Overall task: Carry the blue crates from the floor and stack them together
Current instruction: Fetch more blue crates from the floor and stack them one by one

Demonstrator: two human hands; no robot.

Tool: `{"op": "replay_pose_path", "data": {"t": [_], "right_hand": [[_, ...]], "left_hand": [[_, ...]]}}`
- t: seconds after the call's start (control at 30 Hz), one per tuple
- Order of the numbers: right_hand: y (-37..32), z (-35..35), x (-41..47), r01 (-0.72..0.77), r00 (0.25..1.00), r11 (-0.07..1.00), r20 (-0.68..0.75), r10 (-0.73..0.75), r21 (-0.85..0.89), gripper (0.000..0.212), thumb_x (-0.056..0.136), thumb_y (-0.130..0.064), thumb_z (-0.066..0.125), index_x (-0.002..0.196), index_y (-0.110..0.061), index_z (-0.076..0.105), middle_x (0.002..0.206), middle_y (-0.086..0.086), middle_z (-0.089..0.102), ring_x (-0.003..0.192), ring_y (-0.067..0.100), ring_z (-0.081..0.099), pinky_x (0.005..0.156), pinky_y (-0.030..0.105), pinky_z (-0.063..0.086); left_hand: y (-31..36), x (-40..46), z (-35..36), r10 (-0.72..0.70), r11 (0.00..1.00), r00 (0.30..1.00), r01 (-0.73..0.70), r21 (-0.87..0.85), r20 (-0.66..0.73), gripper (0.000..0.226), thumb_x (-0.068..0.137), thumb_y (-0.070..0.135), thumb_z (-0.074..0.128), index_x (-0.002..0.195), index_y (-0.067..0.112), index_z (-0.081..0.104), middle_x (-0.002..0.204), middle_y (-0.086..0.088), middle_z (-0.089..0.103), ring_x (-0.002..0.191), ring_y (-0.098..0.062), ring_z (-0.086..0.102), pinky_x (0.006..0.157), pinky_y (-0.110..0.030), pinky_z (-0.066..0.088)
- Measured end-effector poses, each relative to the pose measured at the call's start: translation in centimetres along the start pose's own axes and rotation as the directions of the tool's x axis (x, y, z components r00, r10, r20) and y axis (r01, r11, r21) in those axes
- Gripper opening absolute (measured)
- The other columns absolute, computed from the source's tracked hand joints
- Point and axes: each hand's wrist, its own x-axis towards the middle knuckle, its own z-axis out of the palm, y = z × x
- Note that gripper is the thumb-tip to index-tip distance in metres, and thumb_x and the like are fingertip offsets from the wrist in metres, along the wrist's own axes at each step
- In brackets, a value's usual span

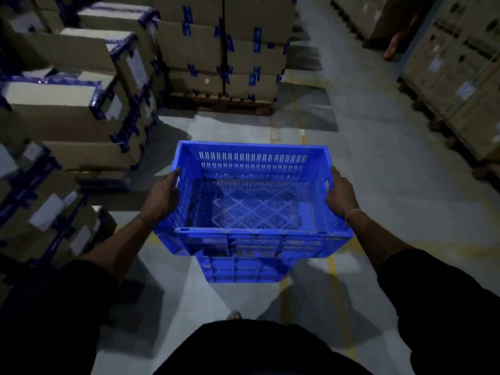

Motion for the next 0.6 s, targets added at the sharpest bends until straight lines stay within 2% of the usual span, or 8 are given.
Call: {"op": "replay_pose_path", "data": {"t": [0.13, 0.33, 0.6], "right_hand": [[-0.7, 1.5, 3.9, -0.050, 0.999, 0.999, 0.004, 0.050, -0.005, 0.075, 0.090, -0.002, 0.051, 0.157, -0.011, 0.020, 0.129, 0.032, 0.050, 0.113, 0.049, 0.050, 0.090, 0.047, 0.043], [-0.9, 3.3, 8.8, -0.068, 0.997, 0.997, 0.029, 0.069, -0.037, 0.076, 0.090, -0.002, 0.053, 0.157, -0.012, 0.019, 0.126, 0.032, 0.049, 0.112, 0.049, 0.050, 0.087, 0.046, 0.044], [-0.2, 4.3, 12.1, -0.069, 0.997, 0.996, 0.030, 0.070, -0.053, 0.075, 0.091, -0.005, 0.052, 0.158, -0.011, 0.017, 0.126, 0.033, 0.047, 0.105, 0.049, 0.051, 0.082, 0.045, 0.043]], "left_hand": [[-1.3, 4.9, 1.1, -0.039, 0.999, 0.999, 0.039, 0.004, 0.020, 0.065, 0.091, 0.000, 0.056, 0.153, 0.010, 0.038, 0.138, -0.028, 0.053, 0.119, -0.045, 0.056, 0.096, -0.048, 0.048], [-2.2, 9.3, 2.9, -0.070, 0.997, 0.997, 0.071, -0.021, 0.040, 0.066, 0.092, 0.002, 0.055, 0.154, 0.015, 0.037, 0.142, -0.024, 0.051, 0.116, -0.044, 0.058, 0.090, -0.049, 0.051], [-1.7, 12.8, 3.9, -0.068, 0.998, 0.998, 0.069, -0.007, 0.010, 0.067, 0.094, 0.002, 0.055, 0.156, 0.004, 0.029, 0.138, -0.031, 0.054, 0.114, -0.049, 0.059, 0.088, -0.052, 0.049]]}}
